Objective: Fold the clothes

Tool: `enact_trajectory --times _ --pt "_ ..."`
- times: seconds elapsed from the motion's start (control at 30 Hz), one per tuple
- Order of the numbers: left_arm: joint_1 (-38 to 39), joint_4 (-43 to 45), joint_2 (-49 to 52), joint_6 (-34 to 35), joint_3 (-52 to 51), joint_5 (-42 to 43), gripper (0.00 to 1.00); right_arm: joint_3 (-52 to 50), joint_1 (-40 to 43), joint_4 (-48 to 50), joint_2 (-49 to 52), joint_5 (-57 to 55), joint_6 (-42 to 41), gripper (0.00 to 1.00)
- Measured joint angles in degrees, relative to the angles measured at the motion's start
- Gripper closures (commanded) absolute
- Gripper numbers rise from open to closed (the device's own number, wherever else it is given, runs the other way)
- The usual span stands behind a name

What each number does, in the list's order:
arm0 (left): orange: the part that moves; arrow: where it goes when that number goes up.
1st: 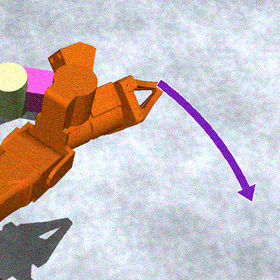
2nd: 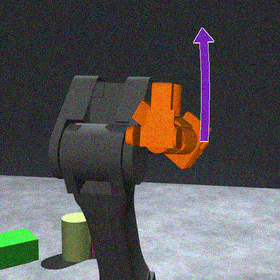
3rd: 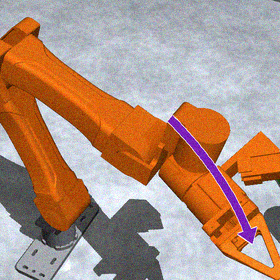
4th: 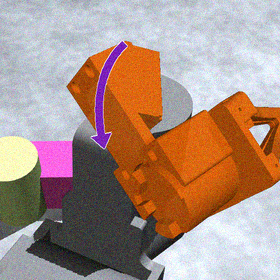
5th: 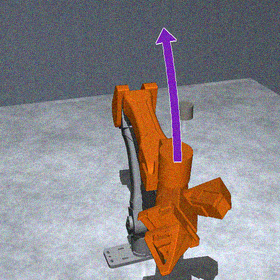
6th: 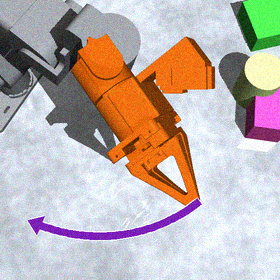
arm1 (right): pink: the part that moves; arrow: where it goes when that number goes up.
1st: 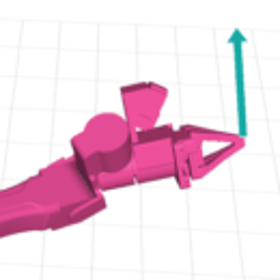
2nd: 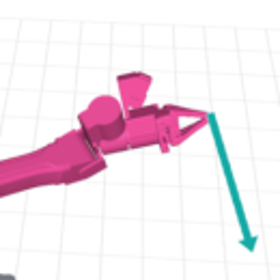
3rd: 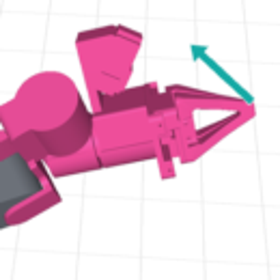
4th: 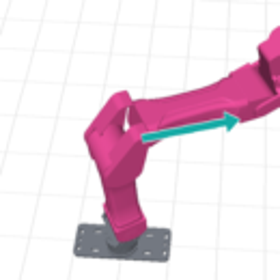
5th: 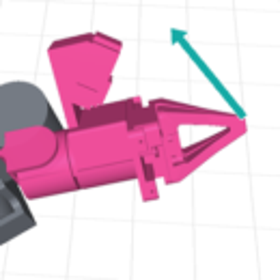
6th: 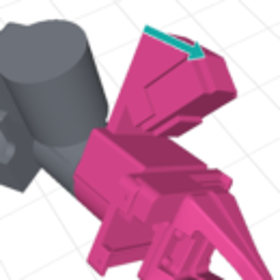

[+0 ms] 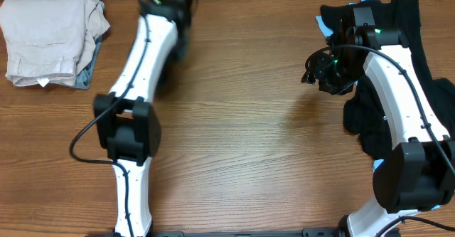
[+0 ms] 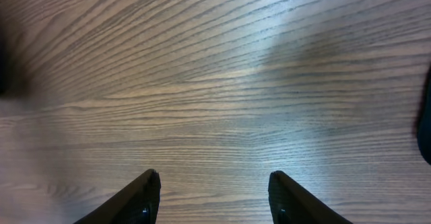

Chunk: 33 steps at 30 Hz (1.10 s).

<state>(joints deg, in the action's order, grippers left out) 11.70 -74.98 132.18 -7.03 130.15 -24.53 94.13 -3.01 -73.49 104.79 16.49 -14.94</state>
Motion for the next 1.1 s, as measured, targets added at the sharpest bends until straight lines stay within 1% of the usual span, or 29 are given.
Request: enact_trajectory --times 0.1,0.2,0.4,0.5,0.6,0.8,0.9,1.1 --pt "-2.4 -3.4 0.0 -0.2 9.1 -1.3 0.96 0.0 0.0 0.0 0.0 0.0 0.0 0.45" --pt "-4.4 -5.0 0.0 -0.3 15.8 -3.8 0.96 0.0 0.0 -0.2 0.0 0.0 0.0 0.44" --pt "-9.4 -4.7 0.0 -2.0 24.2 -8.6 0.96 0.0 0.0 -1.1 0.0 0.0 0.0 0.44" --pt "-12.5 -2.4 0.0 -3.5 25.8 -9.2 0.96 0.0 0.0 -1.5 0.0 0.0 0.0 0.45" --pt "-17.4 2.0 0.0 -5.2 26.2 -9.6 0.96 0.0 0.0 -2.3 0.0 0.0 0.0 0.45" --pt "-26.4 6.9 0.0 -5.8 26.2 -8.1 0.96 0.0 0.0 -3.3 0.0 0.0 0.0 0.45" --pt "-31.8 10.4 0.1 -6.5 26.2 -4.2 0.96 0.0 0.0 -3.5 0.0 0.0 0.0 0.45" --pt "-40.1 17.9 2.0 -6.6 26.2 3.9 0.96 0.0 0.0 -3.9 0.0 0.0 0.0 0.46"
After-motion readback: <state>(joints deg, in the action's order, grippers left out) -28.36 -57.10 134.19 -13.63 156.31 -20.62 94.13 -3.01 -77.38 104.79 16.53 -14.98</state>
